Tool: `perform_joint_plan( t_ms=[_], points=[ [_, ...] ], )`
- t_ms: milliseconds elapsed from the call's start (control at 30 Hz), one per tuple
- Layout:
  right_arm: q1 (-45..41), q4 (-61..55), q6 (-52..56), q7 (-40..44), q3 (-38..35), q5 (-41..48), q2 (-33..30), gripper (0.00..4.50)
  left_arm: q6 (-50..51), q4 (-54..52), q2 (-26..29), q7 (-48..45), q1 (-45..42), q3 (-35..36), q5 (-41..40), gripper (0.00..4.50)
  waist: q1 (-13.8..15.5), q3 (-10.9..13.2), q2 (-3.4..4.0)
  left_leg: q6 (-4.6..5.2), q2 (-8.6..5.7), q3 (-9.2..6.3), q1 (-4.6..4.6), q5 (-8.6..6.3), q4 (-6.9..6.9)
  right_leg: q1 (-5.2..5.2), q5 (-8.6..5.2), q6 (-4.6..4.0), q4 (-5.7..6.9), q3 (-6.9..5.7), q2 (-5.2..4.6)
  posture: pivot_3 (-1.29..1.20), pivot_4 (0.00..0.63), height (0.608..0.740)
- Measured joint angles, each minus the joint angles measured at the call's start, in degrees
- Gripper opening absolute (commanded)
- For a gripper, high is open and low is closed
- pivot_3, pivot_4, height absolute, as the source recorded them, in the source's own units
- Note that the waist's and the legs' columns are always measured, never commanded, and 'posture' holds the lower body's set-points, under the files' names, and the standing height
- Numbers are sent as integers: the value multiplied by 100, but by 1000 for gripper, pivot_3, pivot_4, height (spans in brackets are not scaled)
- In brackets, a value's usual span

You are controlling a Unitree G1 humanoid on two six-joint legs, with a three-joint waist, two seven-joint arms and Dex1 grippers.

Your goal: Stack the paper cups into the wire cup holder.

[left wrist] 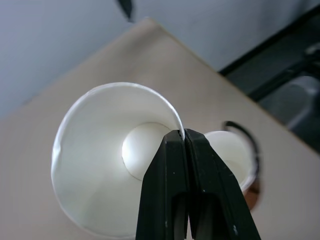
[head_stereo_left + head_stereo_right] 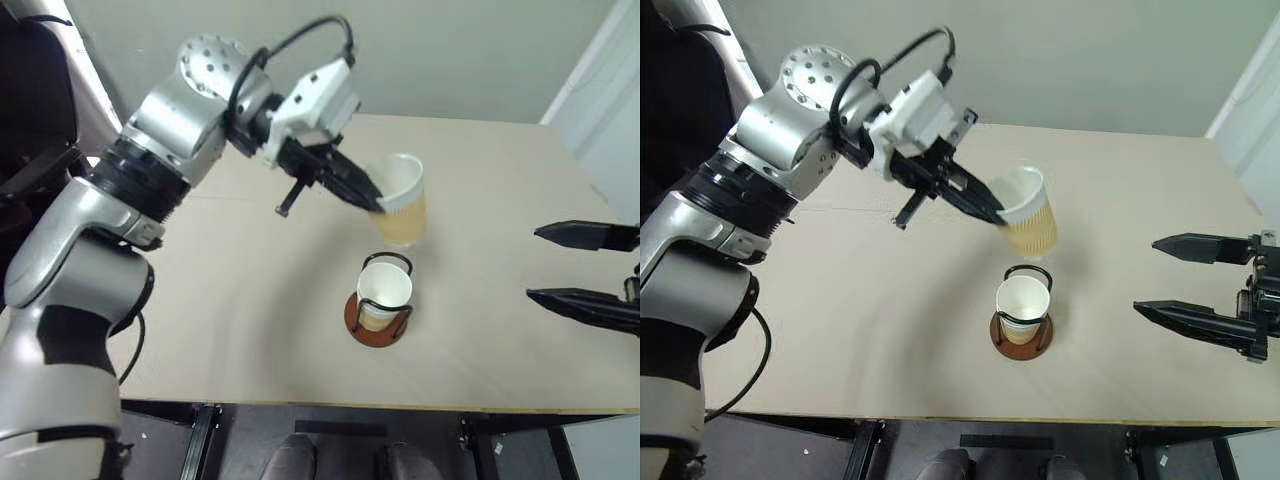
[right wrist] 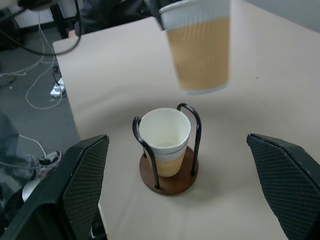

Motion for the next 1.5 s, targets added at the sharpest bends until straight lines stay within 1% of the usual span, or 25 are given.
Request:
perform_joint_plan(
  t_ms=[100, 267, 367, 567, 867, 933, 1000, 1133, 1267, 1300, 1400, 1500],
  points=[
    [22, -55, 11, -19, -19, -5, 10, 4500, -156, -214, 85, 0, -6, -475, -223, 29, -29, 1, 0, 8, -1, 6, 23, -6, 2, 24, 0, 0, -1, 6, -2, 0, 150, 740],
    [42, -138, 28, -83, -27, -3, 32, 4500, -389, -525, 244, 0, -119, -1077, -452, 29, -53, 2, 2, 7, 1, 8, 23, -9, -1, 22, -1, -2, -2, 10, 1, 0, 150, 740],
    [58, -182, 37, -127, -43, -2, 54, 4500, -518, -657, 349, 0, -154, -1321, -523, 29, -59, 3, 5, 8, 0, 7, 22, -13, -1, 22, -2, -2, -4, 10, 2, 0, 150, 740],
    [70, -213, 57, -208, -69, 2, 76, 4500, -754, -656, 318, 0, -179, -1556, -505, 29, -60, 3, 5, 9, 1, 8, 21, -16, -1, 22, -2, -3, -5, 11, 1, 0, 150, 740],
    [70, -230, 61, -262, -70, 48, 98, 4500, -946, -646, 291, 0, -190, -1707, -356, 29, -61, 4, 6, 10, 1, 9, 20, -21, -2, 21, -2, -4, -7, 12, 2, 0, 150, 740],
    [70, -241, 61, -267, -70, 50, 100, 4500, -954, -634, 293, 0, -192, -1734, -329, 430, -61, 4, 6, 9, 1, 8, 19, -21, -2, 21, -2, -4, -8, 12, 2, 0, 150, 740],
    [70, -246, 61, -269, -69, 51, 103, 4500, -963, -612, 294, 0, -196, -1734, -237, 983, -61, 4, 6, 9, 1, 8, 19, -22, -3, 21, -2, -4, -9, 12, 2, 0, 150, 740],
    [70, -250, 59, -270, -69, 51, 107, 4500, -982, -604, 298, 0, -199, -1739, -130, 2513, -61, 5, 7, 10, 1, 8, 17, -24, -3, 21, -2, -4, -11, 12, 2, 0, 150, 740],
    [70, -250, 53, -270, -68, 49, 109, 4500, -984, -575, 284, 0, -199, -1736, -110, 3979, -61, 5, 7, 10, 1, 7, 16, -26, -4, 21, -2, -4, -12, 12, 2, 0, 150, 740],
    [69, -250, 50, -270, -67, 49, 109, 4500, -987, -511, 237, -1, -199, -1721, -100, 4286, -59, 5, 7, 11, 1, 7, 15, -26, -4, 21, -2, -4, -12, 13, 1, 0, 150, 740],
    [68, -251, 37, -269, -63, 50, 110, 4500, -908, -131, -73, -2, -144, -1314, 36, 4286, -52, 5, 6, 11, 0, 6, 10, -27, -3, 20, -2, -4, -12, 12, 1, 0, 150, 740],
    [76, -245, 25, -262, -35, 33, 110, 4500, -681, 179, -147, -3, 1, -847, 154, 4286, -67, 3, 12, 10, 3, 11, 10, -28, -8, 18, -2, -3, -8, 14, 2, 0, 150, 740]
  ],
)
